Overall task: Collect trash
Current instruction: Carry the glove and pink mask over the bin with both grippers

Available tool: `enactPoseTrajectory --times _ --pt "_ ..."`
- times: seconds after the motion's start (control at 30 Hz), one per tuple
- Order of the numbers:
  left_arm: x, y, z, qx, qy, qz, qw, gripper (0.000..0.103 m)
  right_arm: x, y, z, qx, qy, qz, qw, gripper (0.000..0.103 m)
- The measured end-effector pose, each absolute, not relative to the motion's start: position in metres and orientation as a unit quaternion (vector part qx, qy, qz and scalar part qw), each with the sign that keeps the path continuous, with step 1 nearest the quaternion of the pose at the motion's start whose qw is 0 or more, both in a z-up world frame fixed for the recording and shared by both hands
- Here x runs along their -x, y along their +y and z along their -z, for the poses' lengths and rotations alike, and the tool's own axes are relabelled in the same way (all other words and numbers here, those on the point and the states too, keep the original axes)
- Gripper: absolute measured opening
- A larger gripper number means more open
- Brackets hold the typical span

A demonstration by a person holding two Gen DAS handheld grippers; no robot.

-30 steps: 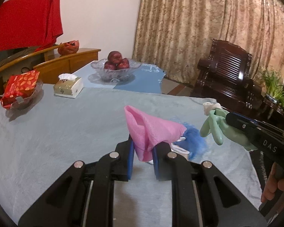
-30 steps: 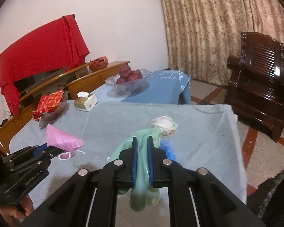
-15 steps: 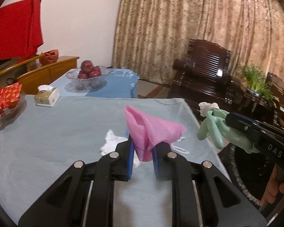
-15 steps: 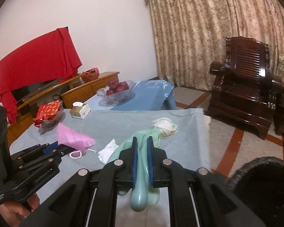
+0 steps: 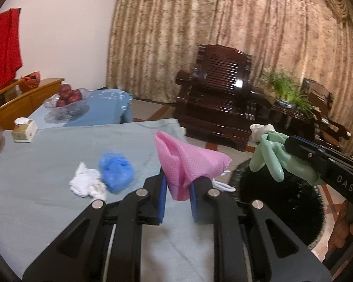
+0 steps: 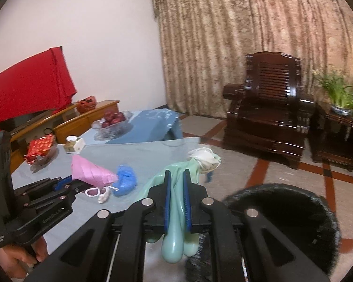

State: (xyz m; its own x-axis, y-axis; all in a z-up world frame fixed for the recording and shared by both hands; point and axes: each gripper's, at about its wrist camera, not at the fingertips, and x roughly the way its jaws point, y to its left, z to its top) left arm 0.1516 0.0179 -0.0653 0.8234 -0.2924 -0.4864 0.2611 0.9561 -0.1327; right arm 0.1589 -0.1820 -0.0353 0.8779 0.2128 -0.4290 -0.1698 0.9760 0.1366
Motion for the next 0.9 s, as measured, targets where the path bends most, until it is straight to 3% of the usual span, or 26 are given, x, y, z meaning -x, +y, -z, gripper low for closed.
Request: enactPoseTrajectory --times 0.9 --pt "-0.153 -0.141 0.103 -0.022 0.291 0.272 0.917 0.016 -0.109 -0.32 0.069 -0.072 0.254 0.035 0.964 0.01"
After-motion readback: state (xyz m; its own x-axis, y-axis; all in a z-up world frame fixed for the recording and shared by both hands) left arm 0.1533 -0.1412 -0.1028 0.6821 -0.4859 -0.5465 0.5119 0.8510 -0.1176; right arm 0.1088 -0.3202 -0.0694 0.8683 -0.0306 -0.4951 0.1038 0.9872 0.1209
